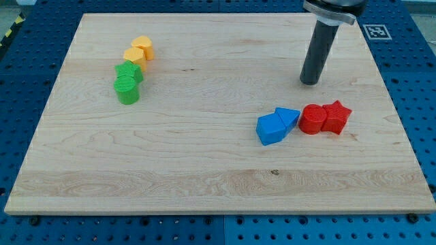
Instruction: Point your arm towards red star
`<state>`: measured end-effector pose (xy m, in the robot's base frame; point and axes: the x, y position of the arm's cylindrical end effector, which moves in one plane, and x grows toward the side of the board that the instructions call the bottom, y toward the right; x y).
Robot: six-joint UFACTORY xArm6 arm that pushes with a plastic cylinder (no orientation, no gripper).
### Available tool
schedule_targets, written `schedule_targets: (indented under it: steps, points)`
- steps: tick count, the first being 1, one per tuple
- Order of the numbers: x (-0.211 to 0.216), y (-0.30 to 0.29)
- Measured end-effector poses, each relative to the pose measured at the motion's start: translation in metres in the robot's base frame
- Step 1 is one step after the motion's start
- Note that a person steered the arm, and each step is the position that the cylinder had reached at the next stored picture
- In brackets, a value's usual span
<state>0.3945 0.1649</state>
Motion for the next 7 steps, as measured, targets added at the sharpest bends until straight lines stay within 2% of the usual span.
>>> schedule_targets:
  steps: [3, 6, 7]
  points:
    - [0.019, 0.057]
    - [0.024, 0.057]
    - [0.044, 0.072]
